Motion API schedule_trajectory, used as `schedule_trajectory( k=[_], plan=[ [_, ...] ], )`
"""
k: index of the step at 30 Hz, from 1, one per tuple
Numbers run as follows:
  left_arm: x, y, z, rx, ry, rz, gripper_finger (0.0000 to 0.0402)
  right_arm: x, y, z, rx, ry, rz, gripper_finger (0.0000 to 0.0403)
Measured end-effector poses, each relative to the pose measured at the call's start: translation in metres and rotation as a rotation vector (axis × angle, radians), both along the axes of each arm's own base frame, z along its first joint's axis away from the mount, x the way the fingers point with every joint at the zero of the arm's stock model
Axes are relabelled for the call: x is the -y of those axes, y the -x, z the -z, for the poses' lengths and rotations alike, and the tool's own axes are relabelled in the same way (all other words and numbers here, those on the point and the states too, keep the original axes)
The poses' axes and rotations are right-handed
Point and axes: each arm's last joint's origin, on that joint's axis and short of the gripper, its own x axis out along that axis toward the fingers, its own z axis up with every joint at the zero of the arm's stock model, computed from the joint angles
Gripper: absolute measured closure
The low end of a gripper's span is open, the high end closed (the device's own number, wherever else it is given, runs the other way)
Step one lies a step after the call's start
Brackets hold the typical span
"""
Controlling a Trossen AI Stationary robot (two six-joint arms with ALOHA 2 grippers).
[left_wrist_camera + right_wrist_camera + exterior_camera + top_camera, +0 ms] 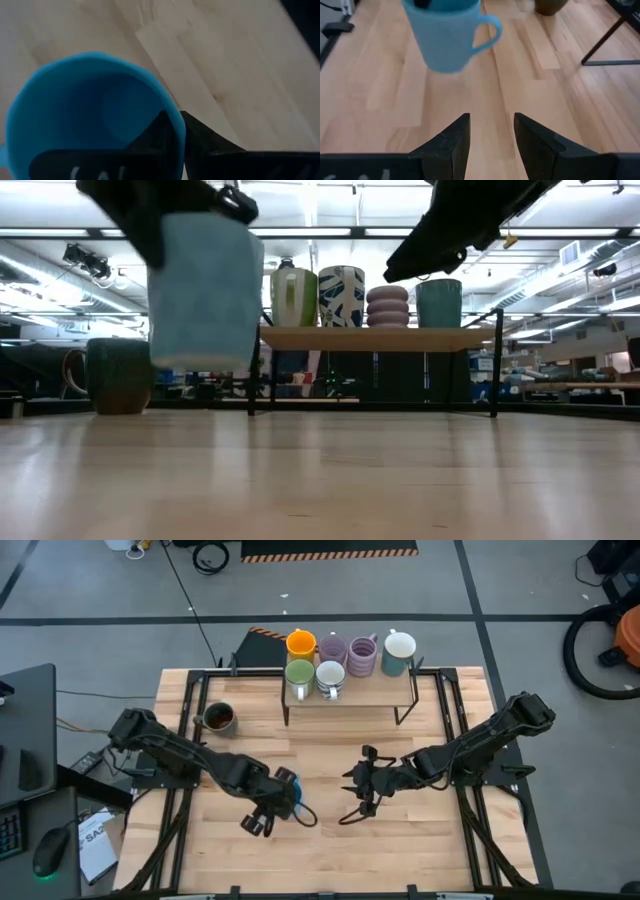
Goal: Place coffee mugs
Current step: Put the light blue mug on the shelf
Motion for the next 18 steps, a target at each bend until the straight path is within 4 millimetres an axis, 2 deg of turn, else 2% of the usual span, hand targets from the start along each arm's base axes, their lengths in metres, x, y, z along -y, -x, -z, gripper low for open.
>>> schedule_trajectory(
  k=[9,18],
  plan=[
    [0.008,-0.019,0.030,-0.014,-0.055,0.086,0.0363,0.000,-0.001,0.004,0.044,-0.054,-0.050,0.0245],
    [0.009,-0.032,0.041,0.034,-0.073,0.115,0.0363,0.000,0.000,0.006,0.048,-0.074,-0.074,0.0245]
  ],
)
